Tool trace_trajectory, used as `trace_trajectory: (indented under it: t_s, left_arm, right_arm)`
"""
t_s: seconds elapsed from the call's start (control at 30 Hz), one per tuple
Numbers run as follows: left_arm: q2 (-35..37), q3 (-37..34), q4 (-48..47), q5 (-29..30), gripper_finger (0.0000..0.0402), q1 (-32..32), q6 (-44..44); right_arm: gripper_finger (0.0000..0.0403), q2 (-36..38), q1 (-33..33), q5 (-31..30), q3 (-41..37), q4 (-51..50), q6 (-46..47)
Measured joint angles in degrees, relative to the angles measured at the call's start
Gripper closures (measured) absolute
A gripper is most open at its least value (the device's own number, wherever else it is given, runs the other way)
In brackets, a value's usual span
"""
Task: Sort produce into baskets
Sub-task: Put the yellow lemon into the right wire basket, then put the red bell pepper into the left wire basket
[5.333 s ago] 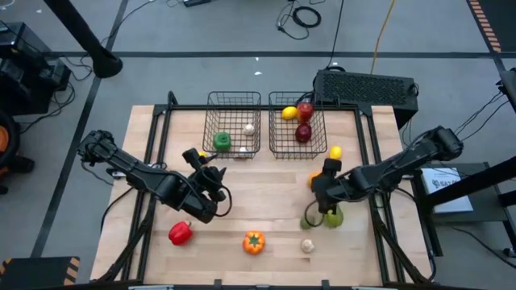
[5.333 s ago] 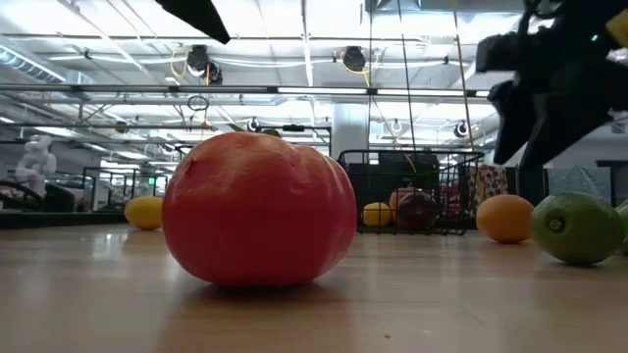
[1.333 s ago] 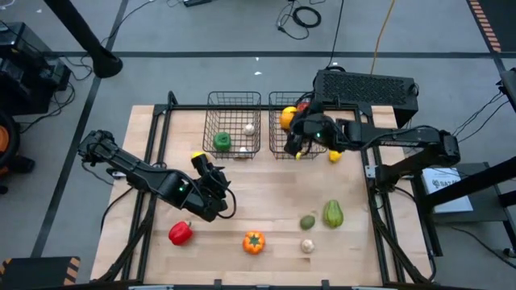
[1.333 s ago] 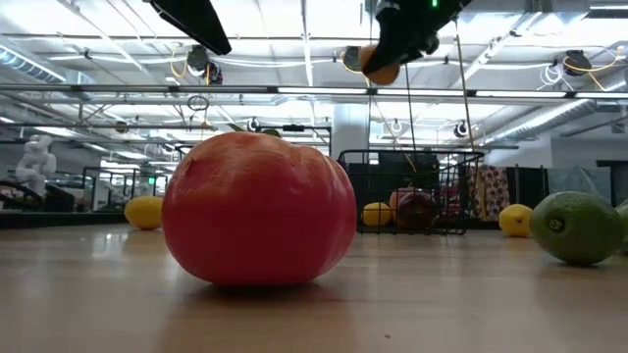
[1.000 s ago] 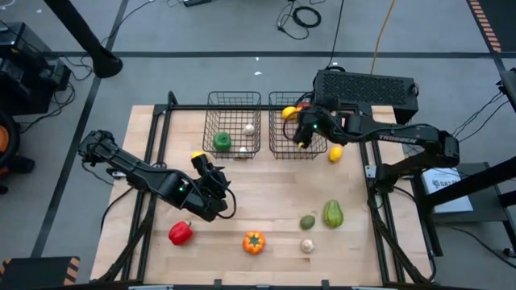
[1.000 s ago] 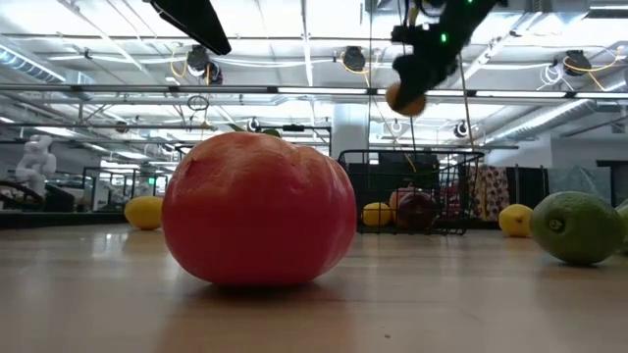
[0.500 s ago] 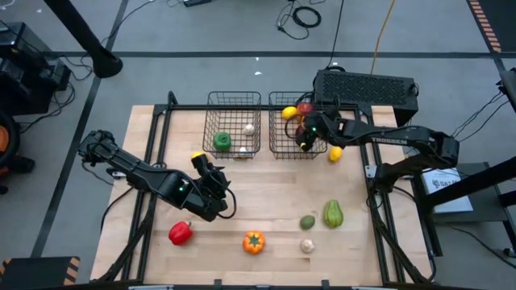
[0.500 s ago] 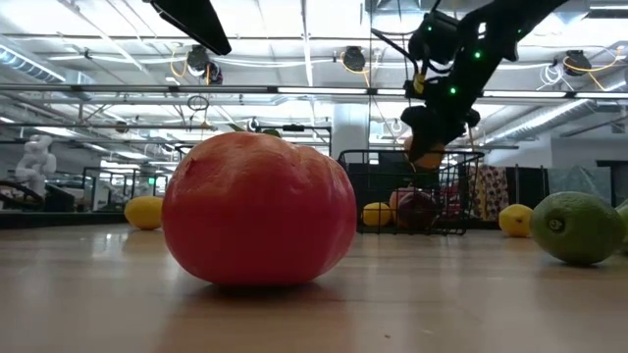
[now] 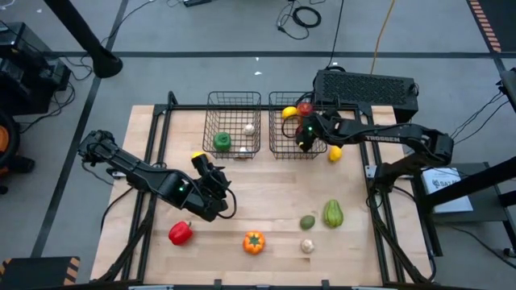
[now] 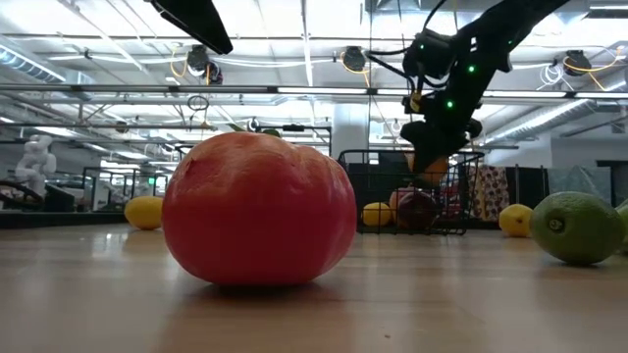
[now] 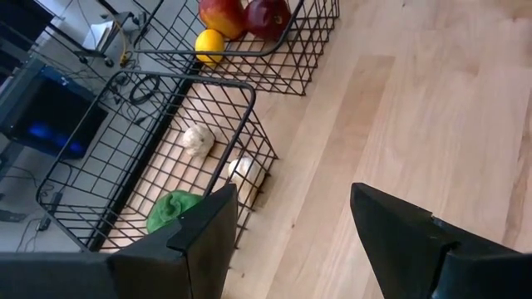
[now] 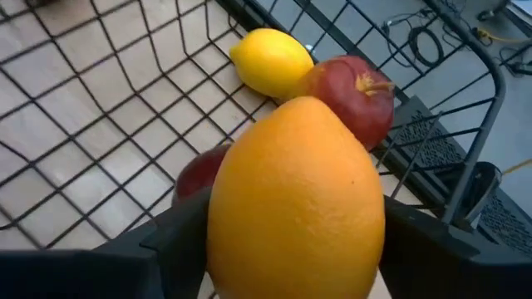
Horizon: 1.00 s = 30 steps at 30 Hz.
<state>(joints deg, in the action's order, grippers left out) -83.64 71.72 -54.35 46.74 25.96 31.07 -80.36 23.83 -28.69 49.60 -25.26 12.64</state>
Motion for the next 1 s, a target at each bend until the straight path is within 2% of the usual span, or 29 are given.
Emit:
trace_trajectory:
  t_s: [0.23, 0.4, 0.57, 0.73, 0.9, 1.0]
  left_arm:
    - [0.0, 0.0, -0.1, 0.0, 0.016, 0.0, 0.0]
    - [0.0, 0.0, -0.2, 0.0, 0.016, 0.0, -0.3]
    - [0.0, 0.0, -0.2, 0.0, 0.016, 0.0, -0.3]
    - [0.0, 0.0, -1.6, 0.4, 0.016, 0.0, -1.0]
    - [0.0, -0.3, -6.5, 5.8, 0.016, 0.0, 0.3]
    - [-0.1, -1.1, -8.7, 6.1, 0.016, 0.0, -0.1]
  right_arm:
    - [0.0076, -0.1, 0.0, -0.1, 0.0, 0.7, 0.1]
    - [0.0074, 0.3, -0.3, 0.2, 0.3, 0.7, 0.0]
    - [0.0074, 3.4, -3.4, 0.3, 1.6, -0.4, 2.5]
    - [0.0075, 9.8, -10.7, -0.1, 1.6, 0.5, 5.6]
    - [0.0088, 17.0, -21.7, -4.3, 1.8, 5.3, 4.3]
    - [0.0089, 19.2, -27.8, -4.2, 1.8, 5.0, 3.3]
